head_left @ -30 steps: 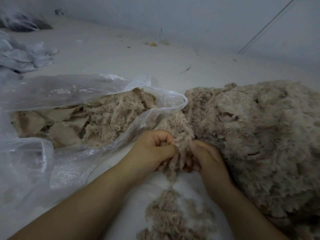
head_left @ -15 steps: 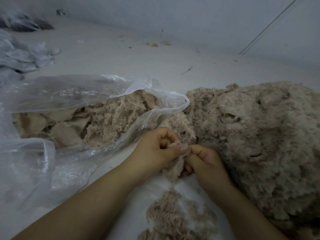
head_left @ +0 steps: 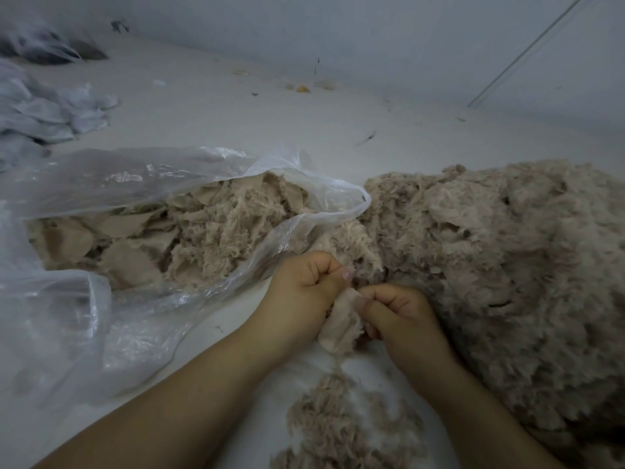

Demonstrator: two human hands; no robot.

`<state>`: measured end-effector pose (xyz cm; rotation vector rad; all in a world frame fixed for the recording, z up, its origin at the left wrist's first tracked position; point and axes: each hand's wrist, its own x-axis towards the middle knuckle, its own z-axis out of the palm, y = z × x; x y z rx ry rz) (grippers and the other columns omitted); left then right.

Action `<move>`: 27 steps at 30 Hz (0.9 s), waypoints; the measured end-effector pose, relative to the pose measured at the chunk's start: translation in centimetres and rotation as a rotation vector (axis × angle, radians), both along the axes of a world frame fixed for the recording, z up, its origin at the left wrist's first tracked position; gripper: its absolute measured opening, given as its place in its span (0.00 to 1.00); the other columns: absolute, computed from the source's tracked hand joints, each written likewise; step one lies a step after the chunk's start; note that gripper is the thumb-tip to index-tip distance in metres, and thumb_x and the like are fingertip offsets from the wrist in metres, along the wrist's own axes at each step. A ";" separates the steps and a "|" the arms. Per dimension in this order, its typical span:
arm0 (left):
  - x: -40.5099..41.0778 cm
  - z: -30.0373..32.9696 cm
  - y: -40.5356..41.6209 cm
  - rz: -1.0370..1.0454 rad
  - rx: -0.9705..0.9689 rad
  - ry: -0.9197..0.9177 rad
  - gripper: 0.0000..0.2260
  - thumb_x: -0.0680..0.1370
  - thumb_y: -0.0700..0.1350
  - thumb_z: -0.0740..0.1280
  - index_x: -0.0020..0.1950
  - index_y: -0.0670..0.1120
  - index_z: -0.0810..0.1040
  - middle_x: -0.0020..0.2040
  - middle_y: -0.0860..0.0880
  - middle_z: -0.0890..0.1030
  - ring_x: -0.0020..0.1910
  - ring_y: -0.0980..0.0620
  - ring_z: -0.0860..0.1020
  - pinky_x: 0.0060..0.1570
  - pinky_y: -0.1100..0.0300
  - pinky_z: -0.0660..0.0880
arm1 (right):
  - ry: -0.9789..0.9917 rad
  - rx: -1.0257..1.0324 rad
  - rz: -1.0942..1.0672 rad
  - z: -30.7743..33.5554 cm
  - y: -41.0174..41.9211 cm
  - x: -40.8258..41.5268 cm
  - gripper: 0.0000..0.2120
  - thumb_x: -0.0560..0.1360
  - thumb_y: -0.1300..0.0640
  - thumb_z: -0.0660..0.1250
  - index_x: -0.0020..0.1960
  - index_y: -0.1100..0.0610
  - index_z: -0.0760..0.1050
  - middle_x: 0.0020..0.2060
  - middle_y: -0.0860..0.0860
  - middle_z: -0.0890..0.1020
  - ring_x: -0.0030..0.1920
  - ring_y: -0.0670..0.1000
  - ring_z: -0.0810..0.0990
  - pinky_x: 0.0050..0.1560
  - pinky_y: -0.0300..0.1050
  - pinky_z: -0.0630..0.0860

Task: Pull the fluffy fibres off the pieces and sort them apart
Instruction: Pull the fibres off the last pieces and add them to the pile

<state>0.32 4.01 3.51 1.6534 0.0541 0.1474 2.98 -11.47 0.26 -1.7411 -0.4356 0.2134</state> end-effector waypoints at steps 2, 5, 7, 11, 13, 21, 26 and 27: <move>0.0 -0.1 0.0 0.031 -0.006 0.006 0.13 0.80 0.41 0.66 0.36 0.39 0.75 0.27 0.45 0.74 0.26 0.50 0.70 0.28 0.59 0.69 | -0.002 -0.023 -0.044 -0.1 0.0 0.0 0.15 0.69 0.43 0.64 0.31 0.53 0.77 0.23 0.44 0.71 0.26 0.46 0.67 0.30 0.45 0.66; 0.3 -0.1 0.6 0.090 -0.056 0.035 0.14 0.82 0.41 0.62 0.35 0.42 0.75 0.23 0.47 0.74 0.20 0.51 0.68 0.22 0.63 0.66 | 0.003 -0.013 -0.097 -0.1 0.0 0.1 0.14 0.67 0.45 0.63 0.28 0.52 0.74 0.22 0.45 0.69 0.26 0.47 0.66 0.29 0.45 0.64; 0.5 0.0 1.4 0.091 -0.071 0.020 0.15 0.82 0.42 0.63 0.35 0.42 0.74 0.23 0.44 0.74 0.19 0.50 0.69 0.21 0.63 0.66 | 0.011 0.010 -0.116 0.0 -0.1 0.1 0.15 0.67 0.45 0.62 0.28 0.54 0.72 0.22 0.46 0.69 0.26 0.48 0.65 0.30 0.45 0.65; -0.2 0.2 1.3 -0.107 0.013 0.074 0.17 0.70 0.56 0.73 0.40 0.42 0.78 0.28 0.41 0.76 0.22 0.49 0.71 0.20 0.63 0.67 | 0.039 0.018 -0.120 0.0 0.0 0.0 0.15 0.67 0.44 0.64 0.29 0.55 0.74 0.23 0.47 0.71 0.27 0.49 0.68 0.32 0.48 0.67; -0.3 0.0 0.9 -0.147 0.043 0.072 0.12 0.72 0.48 0.75 0.43 0.39 0.79 0.32 0.32 0.75 0.25 0.46 0.71 0.20 0.62 0.69 | 0.077 0.065 -0.102 0.1 0.1 0.0 0.12 0.67 0.49 0.64 0.29 0.55 0.75 0.23 0.47 0.71 0.27 0.48 0.69 0.32 0.46 0.67; 0.0 -0.4 0.3 0.014 0.133 -0.050 0.09 0.77 0.40 0.70 0.37 0.41 0.77 0.23 0.48 0.74 0.23 0.52 0.70 0.23 0.61 0.69 | 0.016 0.025 -0.022 0.0 0.2 -0.2 0.16 0.68 0.39 0.69 0.40 0.52 0.81 0.29 0.51 0.80 0.31 0.48 0.77 0.30 0.49 0.74; 0.2 -0.2 0.6 0.059 0.010 -0.043 0.11 0.79 0.40 0.68 0.37 0.42 0.75 0.22 0.54 0.73 0.20 0.59 0.70 0.22 0.67 0.66 | 0.105 0.051 -0.111 -0.1 0.3 0.3 0.12 0.68 0.50 0.62 0.32 0.56 0.76 0.24 0.48 0.72 0.28 0.46 0.74 0.36 0.47 0.78; 0.2 -0.2 0.8 0.064 -0.030 -0.033 0.11 0.79 0.40 0.68 0.36 0.43 0.75 0.22 0.53 0.73 0.20 0.58 0.70 0.22 0.66 0.66 | 0.123 0.065 -0.122 -0.1 0.4 0.3 0.12 0.69 0.52 0.61 0.32 0.57 0.75 0.23 0.48 0.71 0.27 0.45 0.74 0.36 0.46 0.78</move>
